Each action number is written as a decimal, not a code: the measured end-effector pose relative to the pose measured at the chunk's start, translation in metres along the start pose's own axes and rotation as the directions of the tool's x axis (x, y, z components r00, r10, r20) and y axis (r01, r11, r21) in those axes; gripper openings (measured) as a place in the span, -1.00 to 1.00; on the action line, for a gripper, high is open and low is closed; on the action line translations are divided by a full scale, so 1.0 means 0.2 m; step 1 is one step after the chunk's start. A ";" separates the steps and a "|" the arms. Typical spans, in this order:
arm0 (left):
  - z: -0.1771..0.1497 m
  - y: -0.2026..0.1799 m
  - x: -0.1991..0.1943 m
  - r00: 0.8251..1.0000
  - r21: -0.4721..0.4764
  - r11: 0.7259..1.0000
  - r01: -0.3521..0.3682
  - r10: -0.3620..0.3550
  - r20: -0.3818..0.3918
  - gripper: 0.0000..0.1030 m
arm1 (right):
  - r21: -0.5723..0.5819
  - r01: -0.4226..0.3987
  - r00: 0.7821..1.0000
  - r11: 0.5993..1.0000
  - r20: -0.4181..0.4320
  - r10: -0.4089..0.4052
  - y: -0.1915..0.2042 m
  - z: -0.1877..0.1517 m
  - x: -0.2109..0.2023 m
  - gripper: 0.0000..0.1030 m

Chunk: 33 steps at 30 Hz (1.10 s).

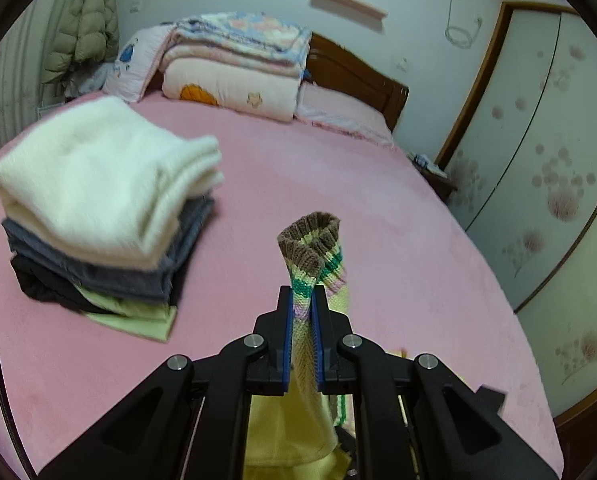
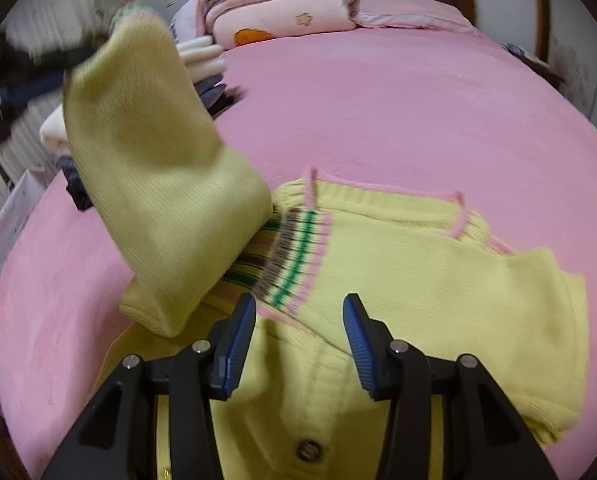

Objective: Fold large clothes
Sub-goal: 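Lift the cuff up with the left gripper, raising the sleeve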

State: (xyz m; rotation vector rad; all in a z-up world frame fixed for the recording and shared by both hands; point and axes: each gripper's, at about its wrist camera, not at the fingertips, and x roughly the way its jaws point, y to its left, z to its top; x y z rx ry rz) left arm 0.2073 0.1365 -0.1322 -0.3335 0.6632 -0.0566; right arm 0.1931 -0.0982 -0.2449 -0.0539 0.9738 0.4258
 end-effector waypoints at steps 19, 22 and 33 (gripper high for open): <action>0.17 0.22 -0.15 0.996 -0.054 0.998 0.019 -0.014 0.086 -0.87 | -0.046 -0.087 0.995 0.995 0.042 0.089 0.22 0.19 0.03 -0.79; 0.20 0.23 -0.18 0.995 -0.046 0.999 0.026 -0.022 0.101 -0.87 | -0.065 -0.111 0.993 0.992 0.023 0.113 0.30 0.17 0.09 -0.79; 0.14 0.07 -0.13 0.993 0.009 0.994 0.105 -0.105 0.044 -0.87 | 0.015 -0.154 0.988 0.988 0.002 0.154 0.23 0.11 -0.03 -0.40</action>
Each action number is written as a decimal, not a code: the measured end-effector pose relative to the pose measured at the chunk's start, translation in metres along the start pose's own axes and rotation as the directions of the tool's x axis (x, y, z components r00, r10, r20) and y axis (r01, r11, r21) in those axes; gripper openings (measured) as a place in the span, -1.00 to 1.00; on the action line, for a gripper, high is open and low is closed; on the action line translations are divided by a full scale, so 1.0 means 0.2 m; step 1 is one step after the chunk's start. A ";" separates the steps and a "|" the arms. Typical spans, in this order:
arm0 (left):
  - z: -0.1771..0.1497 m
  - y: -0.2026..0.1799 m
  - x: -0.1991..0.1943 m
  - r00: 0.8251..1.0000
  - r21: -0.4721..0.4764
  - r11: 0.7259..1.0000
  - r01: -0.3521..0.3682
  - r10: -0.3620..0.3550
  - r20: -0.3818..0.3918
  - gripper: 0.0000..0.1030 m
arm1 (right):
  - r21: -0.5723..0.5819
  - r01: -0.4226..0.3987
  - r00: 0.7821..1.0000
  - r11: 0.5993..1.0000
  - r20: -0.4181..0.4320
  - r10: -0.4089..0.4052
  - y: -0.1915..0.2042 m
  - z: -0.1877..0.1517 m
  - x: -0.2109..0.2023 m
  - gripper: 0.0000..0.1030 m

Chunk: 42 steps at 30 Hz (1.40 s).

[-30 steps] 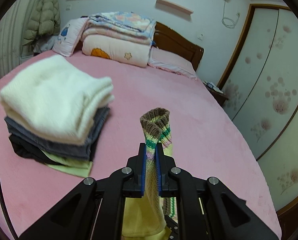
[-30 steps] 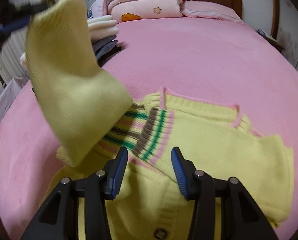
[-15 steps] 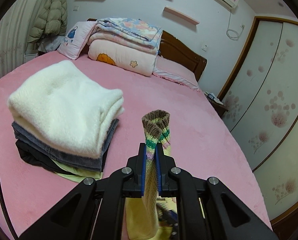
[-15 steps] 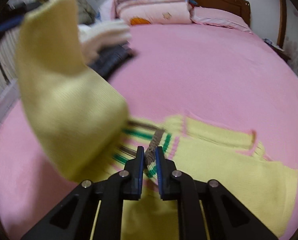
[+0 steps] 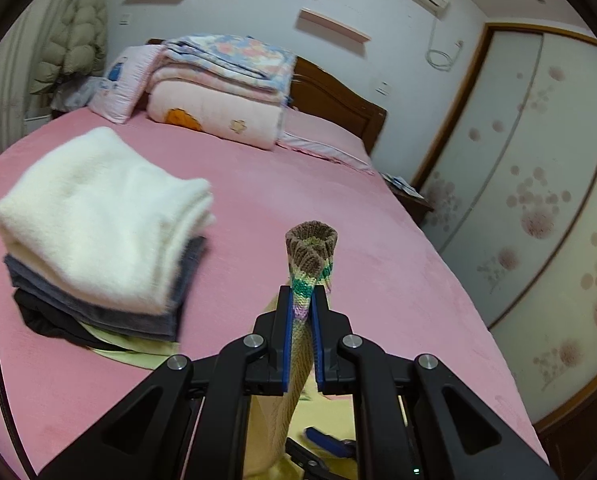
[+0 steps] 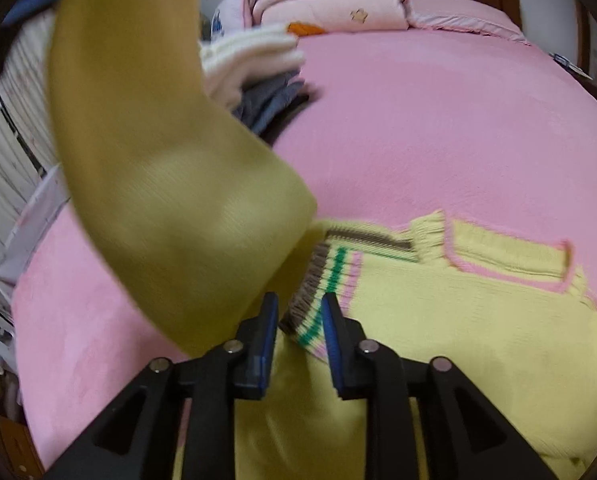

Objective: Fold large clothes

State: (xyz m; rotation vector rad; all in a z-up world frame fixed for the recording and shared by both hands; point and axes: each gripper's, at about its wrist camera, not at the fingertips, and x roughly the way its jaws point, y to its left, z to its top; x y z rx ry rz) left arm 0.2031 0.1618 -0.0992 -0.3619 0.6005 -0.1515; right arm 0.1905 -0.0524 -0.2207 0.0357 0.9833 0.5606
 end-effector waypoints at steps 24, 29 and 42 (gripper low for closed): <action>-0.96 -0.78 0.80 0.891 0.174 0.965 0.199 -0.104 -0.442 -0.27 | 0.344 0.271 0.960 0.899 -0.026 -0.280 -0.93 -0.49 -0.61 -0.33; -0.85 -0.69 0.59 0.923 0.186 0.972 0.144 -0.064 -0.380 0.03 | 0.357 0.219 0.971 0.908 0.007 -0.237 -0.93 -0.45 -0.66 -0.33; -0.69 0.02 0.44 0.878 0.094 0.970 -0.222 0.241 -0.414 0.03 | 0.340 0.107 0.994 0.934 -0.041 -0.098 -0.91 -0.19 -0.39 -0.33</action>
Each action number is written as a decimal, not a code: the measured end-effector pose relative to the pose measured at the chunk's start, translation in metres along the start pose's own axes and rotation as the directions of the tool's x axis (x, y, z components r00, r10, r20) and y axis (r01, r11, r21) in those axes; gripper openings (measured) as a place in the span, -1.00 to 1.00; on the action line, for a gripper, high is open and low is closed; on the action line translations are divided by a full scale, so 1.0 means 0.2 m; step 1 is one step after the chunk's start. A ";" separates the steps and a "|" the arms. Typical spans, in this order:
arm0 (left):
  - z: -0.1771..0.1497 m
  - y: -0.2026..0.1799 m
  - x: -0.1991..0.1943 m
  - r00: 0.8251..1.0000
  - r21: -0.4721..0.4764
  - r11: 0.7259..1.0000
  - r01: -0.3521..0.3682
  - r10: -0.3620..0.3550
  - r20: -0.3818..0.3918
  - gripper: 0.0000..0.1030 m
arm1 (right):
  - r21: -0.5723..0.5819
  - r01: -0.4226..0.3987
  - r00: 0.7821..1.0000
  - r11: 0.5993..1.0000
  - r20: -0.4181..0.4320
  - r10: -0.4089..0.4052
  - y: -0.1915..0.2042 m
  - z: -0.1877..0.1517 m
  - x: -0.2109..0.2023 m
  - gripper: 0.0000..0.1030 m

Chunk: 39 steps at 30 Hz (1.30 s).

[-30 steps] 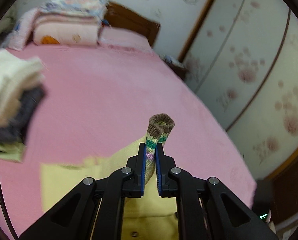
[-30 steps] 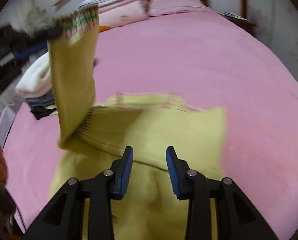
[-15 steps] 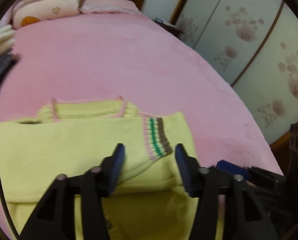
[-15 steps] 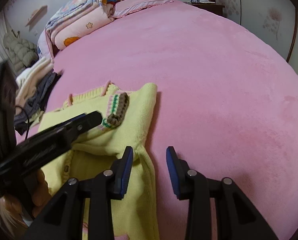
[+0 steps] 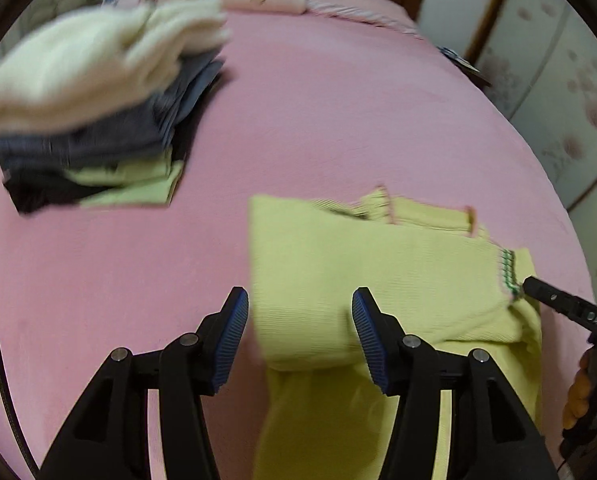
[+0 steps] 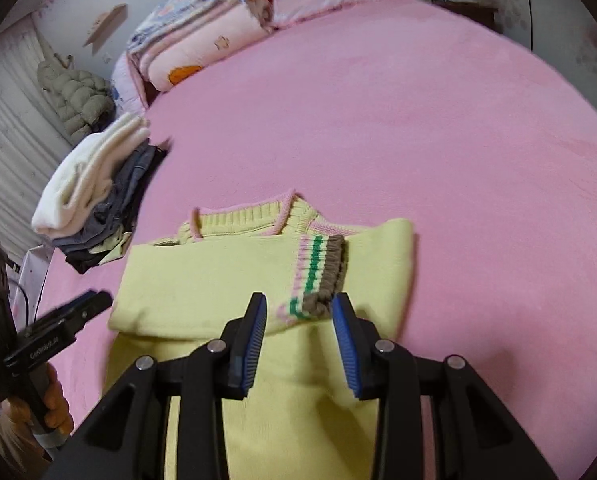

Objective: Fold large clothes
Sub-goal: 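Press the folded sleeve flat with the left gripper, then withdraw both grippers from the folded cardigan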

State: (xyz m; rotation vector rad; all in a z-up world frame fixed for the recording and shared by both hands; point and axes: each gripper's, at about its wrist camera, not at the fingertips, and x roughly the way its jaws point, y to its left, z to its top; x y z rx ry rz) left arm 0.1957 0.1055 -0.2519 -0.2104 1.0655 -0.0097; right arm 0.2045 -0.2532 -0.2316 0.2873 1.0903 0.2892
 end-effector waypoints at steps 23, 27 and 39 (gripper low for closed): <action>0.03 -0.04 0.22 0.998 0.063 0.998 0.013 -0.010 -0.058 -0.16 | -0.018 0.197 0.980 0.980 0.040 -0.196 0.01 -0.08 0.06 -0.84; 0.00 -0.08 0.08 0.997 0.122 0.991 -0.059 0.064 -0.038 0.27 | -0.053 0.210 0.977 0.976 0.055 -0.207 0.08 -0.11 -0.06 -0.83; -0.27 -0.22 -0.12 0.987 0.146 0.987 -0.059 0.080 -0.139 0.44 | -0.085 0.152 0.988 0.985 -0.025 -0.154 0.21 -0.32 -0.13 -0.63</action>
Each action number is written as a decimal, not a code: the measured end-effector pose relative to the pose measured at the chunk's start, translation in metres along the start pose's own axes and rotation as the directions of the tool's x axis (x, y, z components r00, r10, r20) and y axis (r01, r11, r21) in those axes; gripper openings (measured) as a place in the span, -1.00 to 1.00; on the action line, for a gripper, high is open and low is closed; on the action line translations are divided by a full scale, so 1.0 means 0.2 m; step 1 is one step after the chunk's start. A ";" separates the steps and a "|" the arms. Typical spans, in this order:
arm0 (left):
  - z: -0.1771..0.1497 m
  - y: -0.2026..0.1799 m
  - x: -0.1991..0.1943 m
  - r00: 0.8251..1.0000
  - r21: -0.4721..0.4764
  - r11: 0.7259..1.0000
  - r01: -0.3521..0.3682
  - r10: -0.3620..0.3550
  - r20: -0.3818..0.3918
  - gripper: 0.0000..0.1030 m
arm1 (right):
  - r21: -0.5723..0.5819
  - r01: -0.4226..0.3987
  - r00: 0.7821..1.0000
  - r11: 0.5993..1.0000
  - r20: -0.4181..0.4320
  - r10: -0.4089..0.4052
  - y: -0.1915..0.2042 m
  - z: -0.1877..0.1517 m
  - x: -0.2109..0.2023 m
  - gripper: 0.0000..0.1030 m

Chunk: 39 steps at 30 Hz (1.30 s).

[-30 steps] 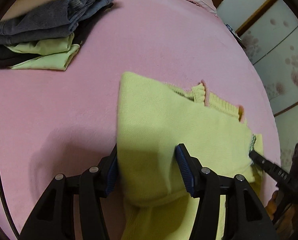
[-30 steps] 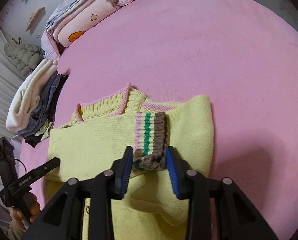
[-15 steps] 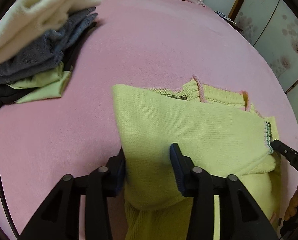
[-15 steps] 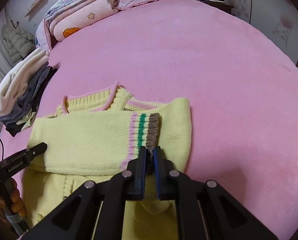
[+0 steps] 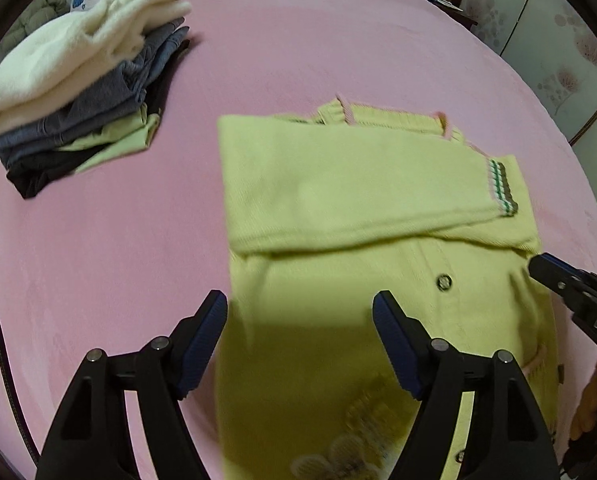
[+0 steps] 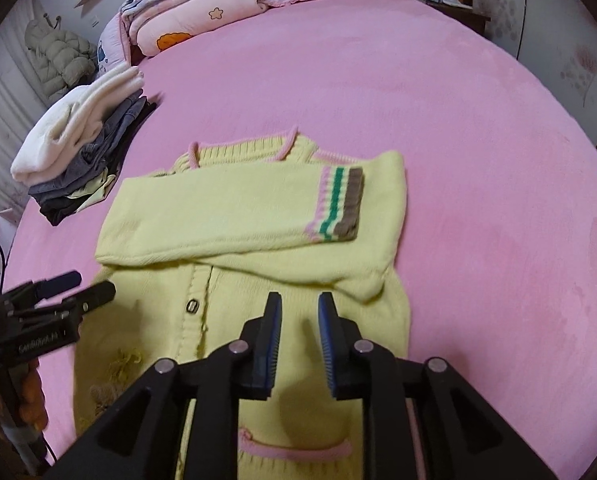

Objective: Fold large clothes
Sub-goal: 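Withdraw both grippers from the folded cardigan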

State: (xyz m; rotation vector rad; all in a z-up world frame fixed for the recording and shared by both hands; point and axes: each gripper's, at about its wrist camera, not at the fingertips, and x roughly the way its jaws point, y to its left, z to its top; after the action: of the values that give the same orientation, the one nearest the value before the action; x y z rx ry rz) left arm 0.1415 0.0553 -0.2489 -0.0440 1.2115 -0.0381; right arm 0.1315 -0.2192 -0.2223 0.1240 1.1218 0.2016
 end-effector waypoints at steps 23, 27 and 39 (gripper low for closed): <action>-0.53 0.01 -0.21 0.990 -0.093 0.995 0.025 -0.038 -0.134 0.44 | -0.094 -0.080 0.973 0.992 -0.223 0.057 -0.11 -0.39 -0.22 -0.56; -0.63 0.11 -0.28 0.989 -0.075 0.997 0.035 -0.045 -0.139 0.44 | -0.067 -0.078 0.980 0.995 -0.189 0.064 -0.19 -0.46 -0.36 -0.36; -0.84 0.40 -0.17 0.950 -0.177 0.956 0.233 -0.263 -0.167 0.30 | 0.141 -0.103 0.962 0.985 -0.236 0.134 -0.40 -0.72 -0.34 -0.31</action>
State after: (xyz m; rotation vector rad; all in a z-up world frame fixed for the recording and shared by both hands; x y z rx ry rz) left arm -0.0269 0.1337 -0.2793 -0.3366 1.3917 -0.1724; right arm -0.0191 -0.3124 -0.2392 0.2866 1.3757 0.2574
